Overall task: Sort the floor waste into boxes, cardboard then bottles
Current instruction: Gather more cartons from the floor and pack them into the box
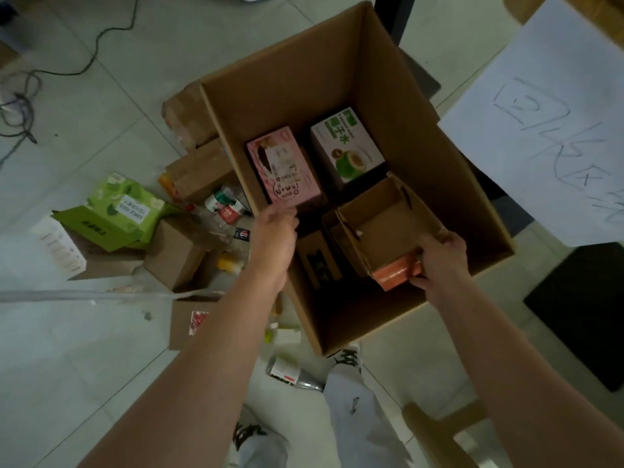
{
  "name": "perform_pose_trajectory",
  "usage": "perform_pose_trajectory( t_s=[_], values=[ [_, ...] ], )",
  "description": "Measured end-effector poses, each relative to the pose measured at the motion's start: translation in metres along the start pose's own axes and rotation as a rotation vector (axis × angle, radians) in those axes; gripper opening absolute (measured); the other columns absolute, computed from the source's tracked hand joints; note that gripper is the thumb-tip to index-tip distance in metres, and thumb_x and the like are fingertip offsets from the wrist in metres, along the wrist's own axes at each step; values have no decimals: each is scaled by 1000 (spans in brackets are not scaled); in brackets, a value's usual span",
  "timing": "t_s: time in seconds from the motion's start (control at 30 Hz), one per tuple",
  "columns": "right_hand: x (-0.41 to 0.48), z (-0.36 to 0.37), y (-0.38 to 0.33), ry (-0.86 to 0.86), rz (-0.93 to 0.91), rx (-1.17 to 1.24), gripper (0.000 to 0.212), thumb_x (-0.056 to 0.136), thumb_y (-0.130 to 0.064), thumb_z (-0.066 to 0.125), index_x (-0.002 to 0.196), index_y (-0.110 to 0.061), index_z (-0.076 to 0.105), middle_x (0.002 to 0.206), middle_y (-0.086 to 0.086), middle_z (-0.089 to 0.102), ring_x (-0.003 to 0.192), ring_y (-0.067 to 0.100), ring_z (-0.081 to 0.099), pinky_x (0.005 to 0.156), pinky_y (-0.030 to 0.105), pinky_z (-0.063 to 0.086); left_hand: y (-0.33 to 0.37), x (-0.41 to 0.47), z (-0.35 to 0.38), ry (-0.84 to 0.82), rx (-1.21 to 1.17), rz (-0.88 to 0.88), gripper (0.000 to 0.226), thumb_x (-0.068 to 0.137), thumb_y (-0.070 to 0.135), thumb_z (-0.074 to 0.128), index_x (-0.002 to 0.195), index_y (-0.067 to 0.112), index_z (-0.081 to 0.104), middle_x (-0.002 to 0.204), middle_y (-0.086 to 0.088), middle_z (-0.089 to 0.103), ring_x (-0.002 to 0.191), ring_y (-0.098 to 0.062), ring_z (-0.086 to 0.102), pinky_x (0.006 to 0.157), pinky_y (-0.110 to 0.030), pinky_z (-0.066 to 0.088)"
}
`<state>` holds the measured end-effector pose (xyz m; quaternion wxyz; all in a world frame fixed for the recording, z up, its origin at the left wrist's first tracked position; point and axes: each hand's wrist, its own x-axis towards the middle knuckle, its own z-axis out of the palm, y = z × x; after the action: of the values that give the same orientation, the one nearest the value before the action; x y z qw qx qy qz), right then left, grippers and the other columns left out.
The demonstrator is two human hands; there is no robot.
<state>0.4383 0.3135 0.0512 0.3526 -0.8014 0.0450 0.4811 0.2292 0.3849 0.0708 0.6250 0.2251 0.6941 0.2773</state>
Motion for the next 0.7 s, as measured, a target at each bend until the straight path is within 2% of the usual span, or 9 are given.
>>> perform_pose_trajectory(
  t_s=[0.1,0.2,0.27,0.4,0.47,0.53,0.63,0.7],
  values=[
    [13,13,10,-105,79,-21,59,93,-20,58,143,-34,30,130,4,45,107,27,48,91,47,47,2,6,-5,24,-83,-26,33,100,9,45,132,11,51,131,-8,60,124,-21,56,111,-37,40],
    [16,31,25,-216,136,-240,76,91,-22,63,152,-31,19,145,8,39,125,32,44,103,47,39,2,10,-7,30,-91,-36,38,100,8,45,138,8,47,135,-10,57,127,-23,54,113,-39,38],
    [16,41,28,-243,157,-320,79,91,-24,64,154,-27,15,148,8,38,132,32,40,106,43,35,1,14,-7,31,-66,-31,39,100,8,45,140,8,45,136,-10,56,128,-22,53,114,-39,37],
    [12,56,23,-311,70,-361,60,95,-25,59,149,-20,33,134,3,49,113,23,49,90,34,38,-1,18,-13,38,-48,-24,40,101,10,43,141,8,44,137,-11,56,126,-22,54,112,-36,39],
    [10,64,20,-335,6,-371,55,95,-25,59,147,-23,40,141,3,48,123,25,49,96,35,42,-3,18,-18,21,-48,-22,42,103,16,40,144,8,40,138,-10,55,127,-21,53,110,-33,39],
    [3,72,16,-346,-62,-368,49,95,-24,59,142,-26,46,141,2,49,125,24,50,101,37,45,-5,18,-25,7,-57,-15,41,104,22,38,144,10,40,134,-7,56,123,-18,53,108,-32,39],
    [-13,87,12,-381,-138,-298,44,95,-21,58,138,-25,50,126,2,60,108,16,60,82,27,52,-10,20,-38,-4,-67,-6,39,105,27,36,139,12,45,126,-2,59,114,-13,55,104,-29,42],
    [-26,96,9,-388,-201,-248,40,95,-20,57,135,-25,53,114,-1,64,100,13,63,72,22,51,-12,22,-47,-10,-81,0,31,105,27,35,128,16,54,110,3,63,100,-8,60,88,-21,48]
  ],
)
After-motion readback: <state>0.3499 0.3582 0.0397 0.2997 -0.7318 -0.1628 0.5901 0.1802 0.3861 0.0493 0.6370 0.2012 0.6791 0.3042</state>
